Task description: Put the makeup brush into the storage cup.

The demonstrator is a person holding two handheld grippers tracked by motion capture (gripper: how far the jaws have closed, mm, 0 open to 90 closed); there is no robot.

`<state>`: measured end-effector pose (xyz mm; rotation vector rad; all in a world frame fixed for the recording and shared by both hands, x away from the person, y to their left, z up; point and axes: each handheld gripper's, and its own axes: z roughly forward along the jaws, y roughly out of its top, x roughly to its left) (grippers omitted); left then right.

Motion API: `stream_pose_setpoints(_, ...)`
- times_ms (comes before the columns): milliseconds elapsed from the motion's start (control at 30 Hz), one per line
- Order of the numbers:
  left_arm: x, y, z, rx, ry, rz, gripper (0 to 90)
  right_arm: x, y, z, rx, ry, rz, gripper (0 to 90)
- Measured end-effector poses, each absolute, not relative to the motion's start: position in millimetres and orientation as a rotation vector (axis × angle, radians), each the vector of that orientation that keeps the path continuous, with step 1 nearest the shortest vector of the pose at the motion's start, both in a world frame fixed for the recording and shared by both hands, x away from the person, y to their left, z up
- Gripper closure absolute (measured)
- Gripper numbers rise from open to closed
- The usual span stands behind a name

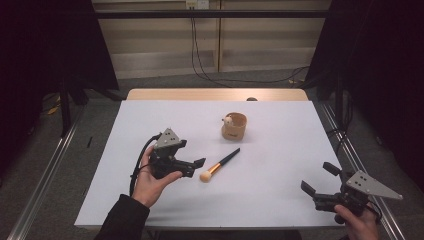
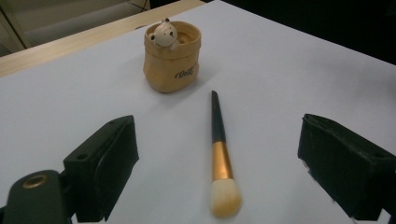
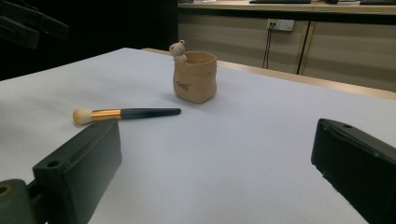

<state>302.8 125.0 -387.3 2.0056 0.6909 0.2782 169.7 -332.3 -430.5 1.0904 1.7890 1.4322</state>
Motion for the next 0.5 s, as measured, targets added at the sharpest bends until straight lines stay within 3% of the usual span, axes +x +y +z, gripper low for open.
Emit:
stream_pose_setpoints(267,312.1,117.4,-384.7,1.938,0.675,0.329,9.1,169.9,-332.2,-430.4,1.092,1.79,1.435,1.0)
stream_pose_setpoints(400,314.4,109.4,-384.6,1.816,0.667,0.484,6.1,169.7,-332.2,-430.5,1.096,1.791,1.436,1.0)
stream_pose_setpoints(500,317.0,106.1,-384.2,1.809,0.663,0.468,6.1,169.7,-332.3,-430.6,1.094,1.79,1.437,1.0)
